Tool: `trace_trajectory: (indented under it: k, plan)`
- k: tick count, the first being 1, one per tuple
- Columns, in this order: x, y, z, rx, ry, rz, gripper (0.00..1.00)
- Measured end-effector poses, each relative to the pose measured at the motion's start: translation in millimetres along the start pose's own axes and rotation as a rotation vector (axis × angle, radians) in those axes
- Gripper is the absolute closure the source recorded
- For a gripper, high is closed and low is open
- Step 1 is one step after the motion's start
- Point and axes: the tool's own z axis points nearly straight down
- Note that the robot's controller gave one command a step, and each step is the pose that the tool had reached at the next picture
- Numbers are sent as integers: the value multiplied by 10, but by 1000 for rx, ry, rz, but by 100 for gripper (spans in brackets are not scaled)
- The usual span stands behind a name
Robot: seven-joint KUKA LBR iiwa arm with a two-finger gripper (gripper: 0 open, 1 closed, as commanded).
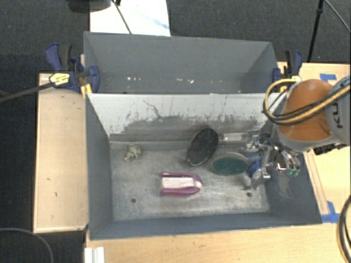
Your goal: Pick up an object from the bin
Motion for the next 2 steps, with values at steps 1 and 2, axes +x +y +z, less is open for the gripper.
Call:
trace_trajectory:
  k: [1,2]
  plan:
    - [-66,-209,25,1,-2,150,0]
    - [-87,-168,8,-4,-6,143,100]
